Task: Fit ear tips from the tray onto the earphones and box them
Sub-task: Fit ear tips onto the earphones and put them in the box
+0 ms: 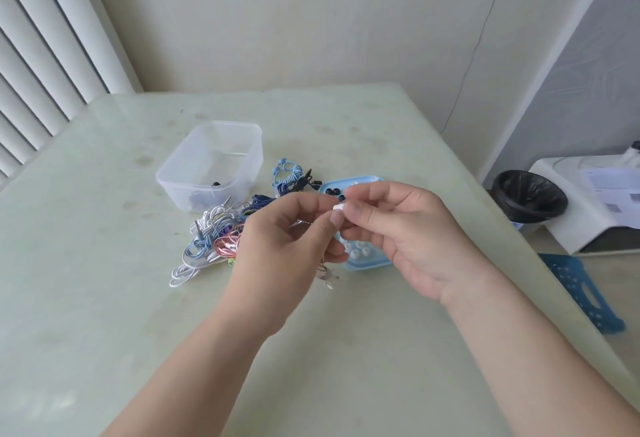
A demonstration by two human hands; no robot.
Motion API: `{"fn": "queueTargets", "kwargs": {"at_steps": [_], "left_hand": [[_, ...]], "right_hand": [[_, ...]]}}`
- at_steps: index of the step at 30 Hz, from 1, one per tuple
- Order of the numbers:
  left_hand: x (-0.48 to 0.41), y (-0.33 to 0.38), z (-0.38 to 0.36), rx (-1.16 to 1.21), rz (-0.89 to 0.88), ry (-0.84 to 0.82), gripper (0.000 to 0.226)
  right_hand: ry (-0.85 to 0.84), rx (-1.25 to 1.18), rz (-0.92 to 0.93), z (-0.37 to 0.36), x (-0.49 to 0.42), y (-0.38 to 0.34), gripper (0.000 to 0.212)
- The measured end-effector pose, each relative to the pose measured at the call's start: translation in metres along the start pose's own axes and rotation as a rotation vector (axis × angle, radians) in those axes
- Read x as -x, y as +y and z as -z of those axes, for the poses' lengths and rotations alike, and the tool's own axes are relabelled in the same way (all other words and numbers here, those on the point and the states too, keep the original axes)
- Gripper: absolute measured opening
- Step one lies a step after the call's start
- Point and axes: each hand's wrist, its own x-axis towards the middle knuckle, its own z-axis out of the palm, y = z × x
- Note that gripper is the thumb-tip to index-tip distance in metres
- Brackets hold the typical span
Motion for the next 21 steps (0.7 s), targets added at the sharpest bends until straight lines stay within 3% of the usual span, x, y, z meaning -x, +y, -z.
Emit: {"fn": "queueTargets", "kwargs": {"at_steps": [4,8,15,21], "left_hand": [[0.007,-0.003,0.002,0.016,0.03,-0.006,0.007],[0.01,-0.005,0.003,0.041,0.013,0.053,0.009],[0.011,-0.006,0.004,0.084,0.023,0.041,0.012],[0.009,-0.011,0.006,0.09,0.052,0.02,0.012]], "right_hand": [[-0.005,-0.079,-0.052,-0.003,0.001,0.002,0.014],[-0.046,-0.133,-0.063,-0.005,0.002,0.006,0.021],[0.0,0.22,0.086,-0.008,0.003,0.011,0.019],[-0.025,0.351,0.115,-0.006,0.005,0.007,0.015]]}}
